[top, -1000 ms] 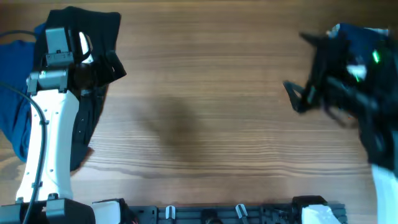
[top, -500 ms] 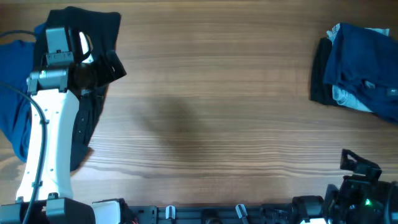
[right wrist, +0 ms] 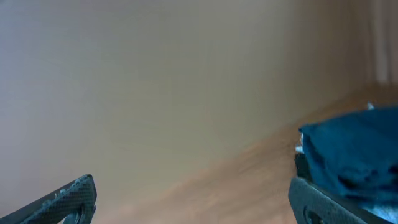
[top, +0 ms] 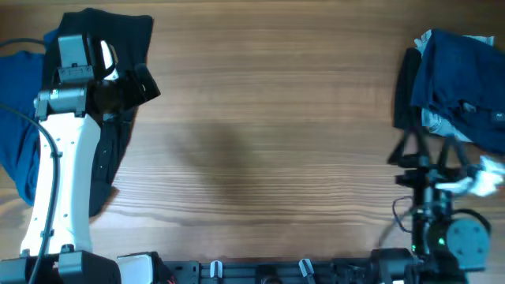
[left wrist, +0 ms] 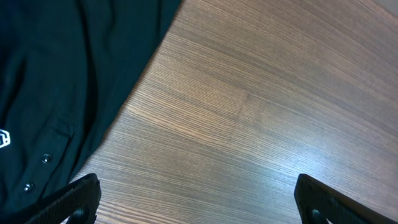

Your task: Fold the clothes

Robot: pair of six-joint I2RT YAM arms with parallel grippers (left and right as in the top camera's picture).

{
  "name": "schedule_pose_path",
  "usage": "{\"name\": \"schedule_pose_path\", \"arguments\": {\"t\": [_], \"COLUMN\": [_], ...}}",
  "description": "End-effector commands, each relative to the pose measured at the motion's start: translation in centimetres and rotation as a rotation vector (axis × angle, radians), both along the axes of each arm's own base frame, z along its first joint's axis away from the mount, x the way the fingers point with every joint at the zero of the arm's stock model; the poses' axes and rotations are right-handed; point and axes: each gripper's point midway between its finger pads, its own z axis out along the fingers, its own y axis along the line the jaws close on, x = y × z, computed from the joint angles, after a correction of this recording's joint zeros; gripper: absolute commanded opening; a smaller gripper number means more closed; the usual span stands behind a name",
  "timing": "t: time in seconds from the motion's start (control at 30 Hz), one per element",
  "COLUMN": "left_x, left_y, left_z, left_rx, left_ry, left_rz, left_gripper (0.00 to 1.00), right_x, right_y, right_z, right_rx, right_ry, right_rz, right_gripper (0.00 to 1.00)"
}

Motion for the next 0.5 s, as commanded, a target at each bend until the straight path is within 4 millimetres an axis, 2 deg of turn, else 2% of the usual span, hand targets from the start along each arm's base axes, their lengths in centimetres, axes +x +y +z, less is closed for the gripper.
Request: {"name": "schedule_pose_path", "arguments": {"t": [0.0,0.1,0.3,0.47], "left_x": [0.0,0.0,0.0,0.0], "left_y": [0.3,0.3,0.3,0.3], "left_z": [-0.3,-0.3,-0.3,-0.3], "left_rx": [0.018,0.018,0.018,0.018], "left_ry": [0.006,0.006,0.006,0.006], "left_rz": [-0.009,-0.008,-0.009,-0.009], "left_gripper": [1.00,1.00,1.00,1.00], "right_x": [0.6,1.2,1.1,1.0], "right_y": [1.9,2.0,2.4,5.1], "right_z": [-2.9,-6.0,-9.9,-12.2], "right_rx": [-0.243,-0.259,-0.266,-0.489], "right_ry": [0.037,0.060,0.028,0.019], "right_rz": [0.093,0.096,0.119,0.265], "right_gripper": [1.00,1.00,1.00,1.00]}}
